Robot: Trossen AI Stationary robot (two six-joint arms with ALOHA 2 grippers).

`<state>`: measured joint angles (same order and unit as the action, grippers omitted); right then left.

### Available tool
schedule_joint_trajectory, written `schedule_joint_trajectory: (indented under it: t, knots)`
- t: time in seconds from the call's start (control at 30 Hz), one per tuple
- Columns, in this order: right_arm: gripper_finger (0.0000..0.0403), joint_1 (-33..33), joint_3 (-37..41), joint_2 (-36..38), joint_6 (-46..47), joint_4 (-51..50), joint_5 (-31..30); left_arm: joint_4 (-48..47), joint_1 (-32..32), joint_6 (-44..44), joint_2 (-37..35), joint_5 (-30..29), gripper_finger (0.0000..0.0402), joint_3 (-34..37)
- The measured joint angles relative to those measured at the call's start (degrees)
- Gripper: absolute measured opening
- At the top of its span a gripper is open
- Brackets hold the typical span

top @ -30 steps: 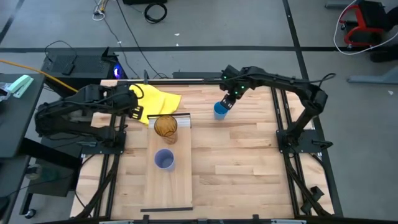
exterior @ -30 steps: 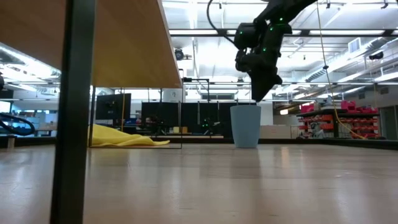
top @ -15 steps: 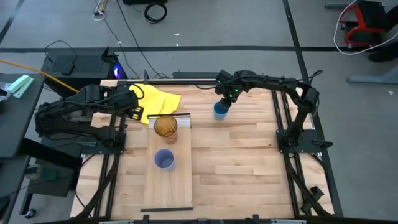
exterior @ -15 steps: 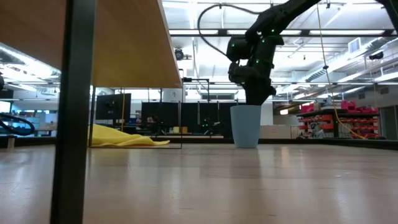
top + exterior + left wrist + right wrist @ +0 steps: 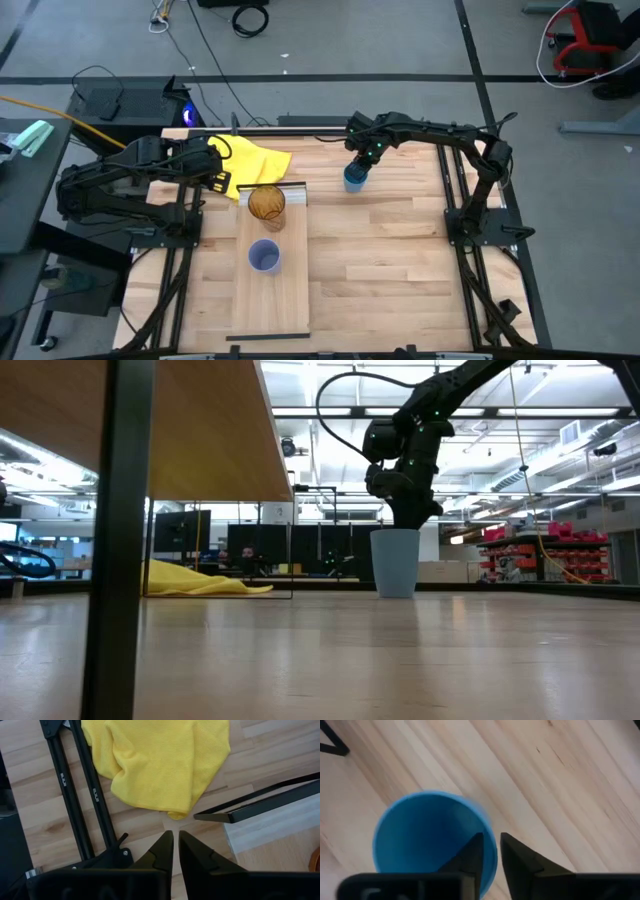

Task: Stack small to large cups/mugs on shelf
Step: Put the blue cup on the shelf

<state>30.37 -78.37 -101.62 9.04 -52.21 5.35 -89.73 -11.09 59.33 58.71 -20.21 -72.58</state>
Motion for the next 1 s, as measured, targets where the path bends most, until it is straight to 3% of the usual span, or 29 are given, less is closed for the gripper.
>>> schedule_joint_trajectory:
  t: [0.2,0.53,1.0]
  knots:
    - [0.0009,0.00,0.00,0.01,-0.19,0.07,-0.61,0.00,0.00,0.00,0.01,0.00,0.0022,0.00]
    - [0.0007,-0.43,-1.07,1.84,-0.19,-4.16,-0.62,0.01,0.00,-0.02,0.01,-0.04,0.0019,-0.02]
    - [0.0003,-4.70,-13.61,11.45,-2.30,-15.30,-6.78,1.67,0.00,-0.02,0.01,-0.07,0.0017,-0.02]
